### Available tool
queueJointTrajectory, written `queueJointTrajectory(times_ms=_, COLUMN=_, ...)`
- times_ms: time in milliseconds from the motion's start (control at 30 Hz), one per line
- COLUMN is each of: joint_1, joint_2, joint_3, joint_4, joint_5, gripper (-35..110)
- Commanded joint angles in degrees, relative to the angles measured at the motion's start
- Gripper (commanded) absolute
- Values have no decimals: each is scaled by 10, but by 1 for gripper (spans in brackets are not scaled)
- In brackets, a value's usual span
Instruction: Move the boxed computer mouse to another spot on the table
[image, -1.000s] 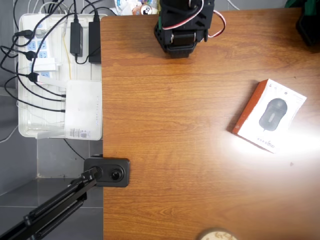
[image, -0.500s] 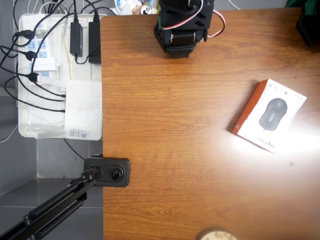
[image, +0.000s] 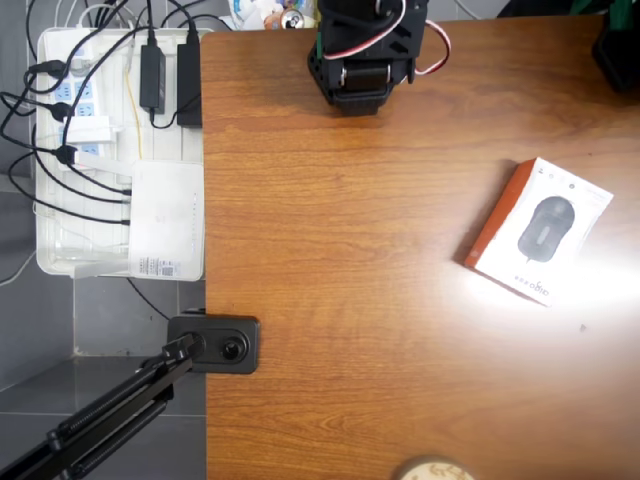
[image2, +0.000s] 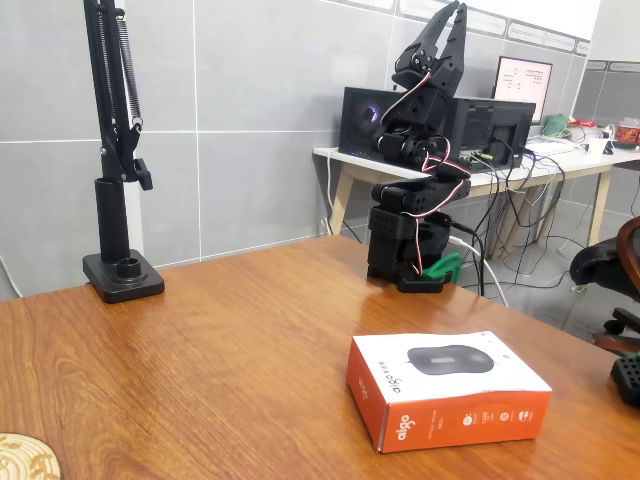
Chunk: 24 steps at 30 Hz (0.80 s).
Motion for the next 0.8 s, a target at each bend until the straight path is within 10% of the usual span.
queueJointTrajectory(times_ms=0, joint_1=3, joint_2=0, joint_3=-2, joint_4=-1, joint_5=-4, gripper=0)
queueJointTrajectory(times_ms=567, joint_1=10, joint_2=0, joint_3=-2, joint_4=41, joint_5=-4, gripper=0)
queueJointTrajectory(times_ms=667, joint_1=-8, joint_2=0, joint_3=-36, joint_4=303, joint_5=45, gripper=0)
queueJointTrajectory(times_ms=767, joint_1=-85, joint_2=-27, joint_3=-328, joint_4=933, joint_5=89, gripper=0)
